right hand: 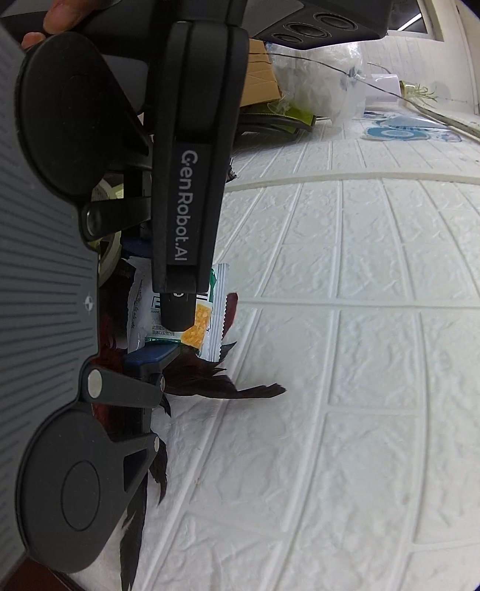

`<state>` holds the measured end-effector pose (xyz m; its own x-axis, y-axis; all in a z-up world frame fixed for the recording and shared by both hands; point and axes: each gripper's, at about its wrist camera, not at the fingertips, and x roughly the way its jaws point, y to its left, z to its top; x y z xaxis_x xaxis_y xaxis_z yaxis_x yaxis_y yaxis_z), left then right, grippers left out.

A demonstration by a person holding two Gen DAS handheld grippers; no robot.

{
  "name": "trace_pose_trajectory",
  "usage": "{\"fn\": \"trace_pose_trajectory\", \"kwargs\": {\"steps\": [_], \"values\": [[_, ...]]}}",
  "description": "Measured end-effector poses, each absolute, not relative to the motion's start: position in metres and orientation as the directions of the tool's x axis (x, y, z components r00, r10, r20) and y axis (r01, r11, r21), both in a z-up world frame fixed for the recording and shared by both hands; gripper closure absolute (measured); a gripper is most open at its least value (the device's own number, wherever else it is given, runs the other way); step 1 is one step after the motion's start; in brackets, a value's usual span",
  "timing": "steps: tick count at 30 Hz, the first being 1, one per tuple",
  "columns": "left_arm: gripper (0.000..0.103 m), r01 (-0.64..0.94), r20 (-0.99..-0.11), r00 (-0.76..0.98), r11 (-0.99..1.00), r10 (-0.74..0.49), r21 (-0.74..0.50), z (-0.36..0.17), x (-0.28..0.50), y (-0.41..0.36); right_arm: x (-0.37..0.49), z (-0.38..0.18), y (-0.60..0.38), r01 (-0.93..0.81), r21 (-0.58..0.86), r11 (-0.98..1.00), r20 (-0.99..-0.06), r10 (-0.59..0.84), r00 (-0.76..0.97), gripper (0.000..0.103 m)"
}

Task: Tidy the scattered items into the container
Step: 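Carry the snack packet into the red-brown box and open the left gripper, then move the left gripper back over the table items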

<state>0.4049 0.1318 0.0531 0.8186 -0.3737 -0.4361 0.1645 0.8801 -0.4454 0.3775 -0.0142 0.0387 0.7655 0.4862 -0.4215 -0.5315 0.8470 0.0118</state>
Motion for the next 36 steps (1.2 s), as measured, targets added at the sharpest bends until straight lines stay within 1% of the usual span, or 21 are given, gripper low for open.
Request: {"fn": "trace_pose_trajectory", "kwargs": {"steps": [4,6,7,8,9,10,13,15,16,17,20,25,31,36], "values": [[0.047,0.162,-0.444,0.813,0.879,-0.376,-0.447,0.047,0.415,0.132,0.386,0.032,-0.015,-0.532,0.018,0.846,-0.426,0.488,0.762,0.048],[0.045,0.159,-0.447,0.812,0.879,-0.375,-0.449,0.045,0.418,0.133,0.387,0.030,-0.015,-0.533,0.021,0.846,-0.419,0.491,0.764,0.046],[0.034,0.152,-0.442,0.818,0.879,-0.369,-0.452,0.044,0.417,0.134,0.387,0.029,-0.016,-0.530,0.022,0.848,-0.415,0.490,0.767,0.041],[0.017,0.144,-0.431,0.827,0.877,-0.361,-0.458,0.044,0.416,0.136,0.388,0.029,-0.017,-0.522,0.022,0.852,-0.412,0.484,0.772,0.034],[0.011,0.137,-0.415,0.839,0.874,-0.352,-0.466,0.043,0.414,0.138,0.388,0.029,-0.018,-0.516,0.023,0.856,-0.409,0.479,0.777,0.030],[0.008,0.135,-0.401,0.847,0.871,-0.349,-0.472,0.044,0.413,0.141,0.388,0.028,-0.020,-0.514,0.023,0.857,-0.405,0.478,0.779,0.024],[0.007,0.139,-0.405,0.839,0.863,-0.363,-0.486,0.045,0.412,0.145,0.386,0.028,-0.024,-0.518,0.033,0.854,-0.400,0.487,0.777,0.020],[0.005,0.134,-0.407,0.839,0.863,-0.360,-0.488,0.045,0.411,0.146,0.384,0.030,-0.027,-0.519,0.053,0.853,-0.397,0.495,0.773,0.013],[0.002,0.135,-0.405,0.841,0.864,-0.359,-0.485,0.045,0.409,0.146,0.383,0.031,-0.027,-0.517,0.058,0.854,-0.394,0.496,0.774,0.008],[0.001,0.137,-0.403,0.843,0.866,-0.357,-0.480,0.045,0.407,0.145,0.381,0.032,-0.028,-0.516,0.056,0.855,-0.390,0.495,0.777,0.006],[0.001,0.140,-0.406,0.844,0.875,-0.350,-0.464,0.048,0.401,0.144,0.376,0.035,-0.027,-0.508,0.040,0.861,-0.390,0.481,0.785,0.004],[0.001,0.151,-0.409,0.840,0.878,-0.356,-0.454,0.054,0.390,0.141,0.369,0.043,-0.029,-0.500,0.052,0.865,-0.387,0.479,0.788,0.002],[0.001,0.157,-0.408,0.843,0.886,-0.351,-0.436,0.068,0.368,0.137,0.350,0.057,-0.028,-0.502,0.025,0.865,-0.387,0.471,0.793,0.001],[0.001,0.186,-0.403,0.832,0.876,-0.381,-0.446,0.082,0.338,0.134,0.321,0.071,-0.033,-0.508,0.019,0.861,-0.384,0.475,0.792,0.001]]}}
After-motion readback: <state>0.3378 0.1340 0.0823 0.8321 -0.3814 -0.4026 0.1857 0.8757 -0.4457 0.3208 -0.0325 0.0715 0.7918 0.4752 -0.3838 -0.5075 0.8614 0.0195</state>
